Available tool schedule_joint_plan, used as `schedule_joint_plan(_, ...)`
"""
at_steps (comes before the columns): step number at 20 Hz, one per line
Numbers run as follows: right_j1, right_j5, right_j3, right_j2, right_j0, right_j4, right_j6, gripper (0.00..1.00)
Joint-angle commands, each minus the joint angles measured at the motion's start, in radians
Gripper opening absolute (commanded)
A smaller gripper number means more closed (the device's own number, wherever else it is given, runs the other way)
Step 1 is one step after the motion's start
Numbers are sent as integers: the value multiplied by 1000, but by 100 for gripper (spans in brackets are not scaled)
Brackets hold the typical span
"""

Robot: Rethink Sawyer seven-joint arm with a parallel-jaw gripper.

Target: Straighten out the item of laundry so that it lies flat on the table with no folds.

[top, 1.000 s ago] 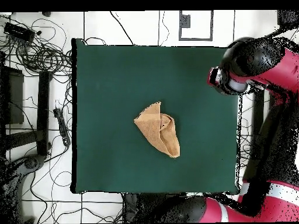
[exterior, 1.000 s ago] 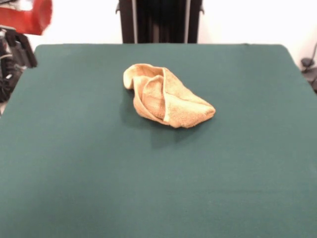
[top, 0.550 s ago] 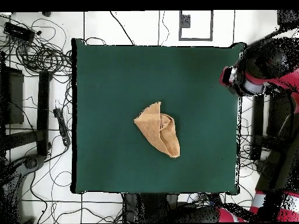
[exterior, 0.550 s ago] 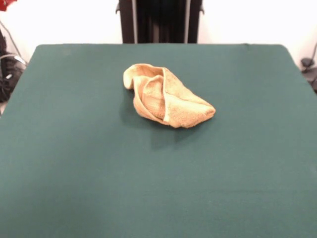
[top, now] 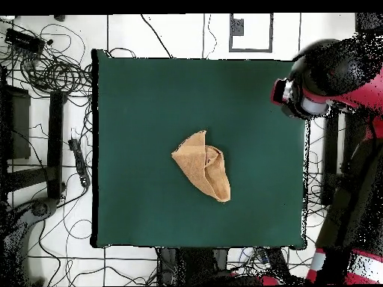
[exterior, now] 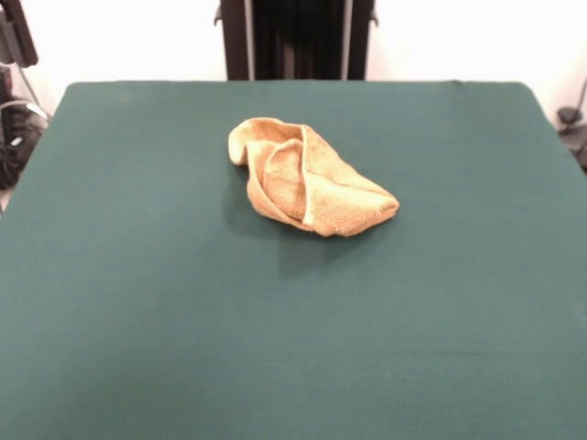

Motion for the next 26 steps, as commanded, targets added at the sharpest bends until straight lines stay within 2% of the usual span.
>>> schedule_joint_plan(1, 18, -46, 186, 83, 66, -8, 24, 0)
schedule_joint_plan(22, 18, -55, 197, 88, 131, 18, 83, 0)
schedule_joint_plan(26, 9, -61, 215, 77, 155, 29, 135, 0)
